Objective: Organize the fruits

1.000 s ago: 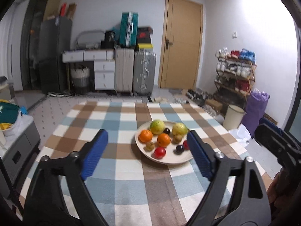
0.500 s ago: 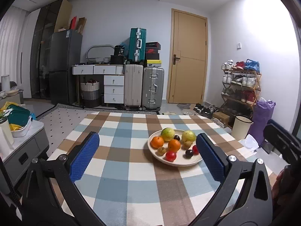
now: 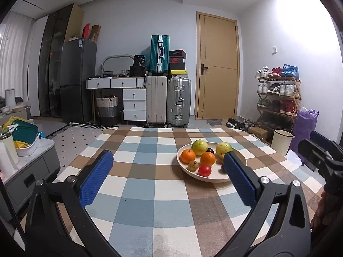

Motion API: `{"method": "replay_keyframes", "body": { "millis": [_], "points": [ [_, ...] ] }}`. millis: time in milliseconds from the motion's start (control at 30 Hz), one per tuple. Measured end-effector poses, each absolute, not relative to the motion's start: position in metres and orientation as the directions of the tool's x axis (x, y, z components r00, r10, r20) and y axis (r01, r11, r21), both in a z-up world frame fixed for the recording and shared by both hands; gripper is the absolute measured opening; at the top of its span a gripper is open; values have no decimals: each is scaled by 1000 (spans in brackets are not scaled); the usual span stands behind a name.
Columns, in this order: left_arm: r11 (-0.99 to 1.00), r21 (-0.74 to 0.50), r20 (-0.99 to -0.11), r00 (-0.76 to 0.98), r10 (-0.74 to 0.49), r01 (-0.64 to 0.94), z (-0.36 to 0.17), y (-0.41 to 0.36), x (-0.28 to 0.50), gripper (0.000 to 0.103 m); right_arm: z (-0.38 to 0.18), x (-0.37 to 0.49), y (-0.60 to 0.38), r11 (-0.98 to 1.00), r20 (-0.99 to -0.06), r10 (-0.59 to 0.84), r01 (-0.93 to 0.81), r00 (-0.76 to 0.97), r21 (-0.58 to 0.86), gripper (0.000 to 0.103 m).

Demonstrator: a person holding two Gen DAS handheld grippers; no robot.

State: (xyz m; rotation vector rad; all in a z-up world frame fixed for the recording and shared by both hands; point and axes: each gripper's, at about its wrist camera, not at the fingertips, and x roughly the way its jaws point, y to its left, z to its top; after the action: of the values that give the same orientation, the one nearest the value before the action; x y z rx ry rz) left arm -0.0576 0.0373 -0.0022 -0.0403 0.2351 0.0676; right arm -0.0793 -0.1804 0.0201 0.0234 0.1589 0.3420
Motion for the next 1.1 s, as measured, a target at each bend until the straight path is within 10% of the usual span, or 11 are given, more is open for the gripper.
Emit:
{"method": "replay_keyframes", "body": {
  "millis": [1100],
  "points": [
    [997,3,-320,945,72,-75,-28,34,-24,103,-4,-46,-166,957,-334,276,-290,901,8,103]
  ]
}}
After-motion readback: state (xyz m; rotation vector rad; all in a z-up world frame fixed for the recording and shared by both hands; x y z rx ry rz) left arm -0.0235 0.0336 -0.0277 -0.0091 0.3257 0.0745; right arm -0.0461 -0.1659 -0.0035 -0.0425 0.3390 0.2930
